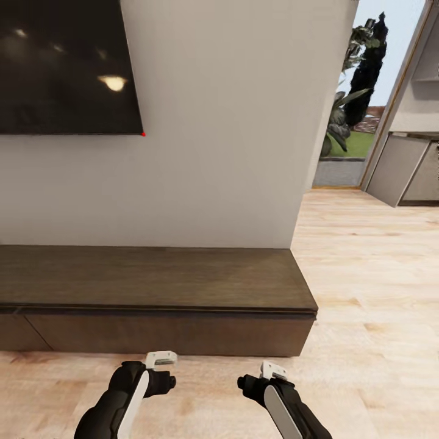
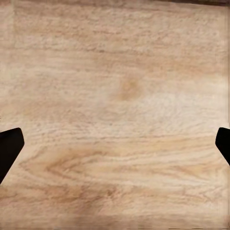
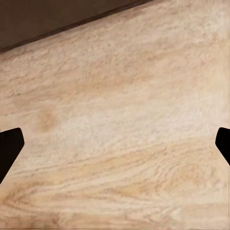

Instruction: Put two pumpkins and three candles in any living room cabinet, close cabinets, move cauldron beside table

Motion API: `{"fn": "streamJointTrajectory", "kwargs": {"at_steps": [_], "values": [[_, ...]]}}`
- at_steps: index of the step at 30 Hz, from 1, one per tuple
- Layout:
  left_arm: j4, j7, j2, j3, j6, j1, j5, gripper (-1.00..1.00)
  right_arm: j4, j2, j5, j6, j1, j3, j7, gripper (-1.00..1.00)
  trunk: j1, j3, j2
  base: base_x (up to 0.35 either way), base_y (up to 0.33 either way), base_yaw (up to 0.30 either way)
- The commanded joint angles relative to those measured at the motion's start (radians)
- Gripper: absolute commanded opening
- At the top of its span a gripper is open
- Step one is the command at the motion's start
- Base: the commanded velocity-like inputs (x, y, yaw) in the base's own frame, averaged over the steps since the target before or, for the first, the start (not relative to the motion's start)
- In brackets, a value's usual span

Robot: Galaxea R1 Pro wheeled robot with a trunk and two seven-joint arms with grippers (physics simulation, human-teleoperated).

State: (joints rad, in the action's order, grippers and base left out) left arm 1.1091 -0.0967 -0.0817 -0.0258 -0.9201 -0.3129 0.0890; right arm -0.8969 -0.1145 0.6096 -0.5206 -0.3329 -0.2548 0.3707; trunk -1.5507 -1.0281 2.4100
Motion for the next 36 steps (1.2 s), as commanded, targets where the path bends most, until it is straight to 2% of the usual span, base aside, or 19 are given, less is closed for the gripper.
{"fn": "streamJointTrajectory", "kwargs": {"at_steps": [1,7,13,20,27,36], "values": [[0.0,0.0,0.0,0.0,0.0,0.0,0.0,1.0,0.0,0.0,0.0,-0.001,0.0,0.0,0.0,1.0,0.004,0.003,-0.007,-0.167,0.0,0.0],[0.0,0.0,-0.001,0.0,0.0,0.0,0.0,1.0,0.001,0.007,-0.002,-0.001,0.0,0.001,0.0,1.0,0.027,0.022,-0.049,-0.246,0.0,0.0],[0.0,0.0,-0.001,0.0,0.0,0.0,0.0,1.0,0.004,0.01,-0.001,0.001,0.0,0.002,-0.001,1.0,0.05,0.038,-0.091,-0.054,0.0,-0.094],[0.0,0.0,-0.001,-0.002,0.001,0.0,-0.001,1.0,0.011,0.011,0.0,0.0,0.0,0.004,-0.001,1.0,0.077,0.053,-0.14,-0.005,0.0,-0.221],[0.0,0.0,-0.001,-0.003,0.001,0.0,-0.001,1.0,0.03,0.015,-0.001,-0.002,0.0,0.047,-0.003,1.0,0.104,0.071,-0.189,0.0,0.0,-0.258],[0.0,0.0,-0.001,-0.006,0.001,0.0,-0.002,1.0,0.035,0.028,0.0,0.003,0.0,0.059,-0.004,1.0,0.138,0.095,-0.252,0.0,0.0,-0.272]]}}
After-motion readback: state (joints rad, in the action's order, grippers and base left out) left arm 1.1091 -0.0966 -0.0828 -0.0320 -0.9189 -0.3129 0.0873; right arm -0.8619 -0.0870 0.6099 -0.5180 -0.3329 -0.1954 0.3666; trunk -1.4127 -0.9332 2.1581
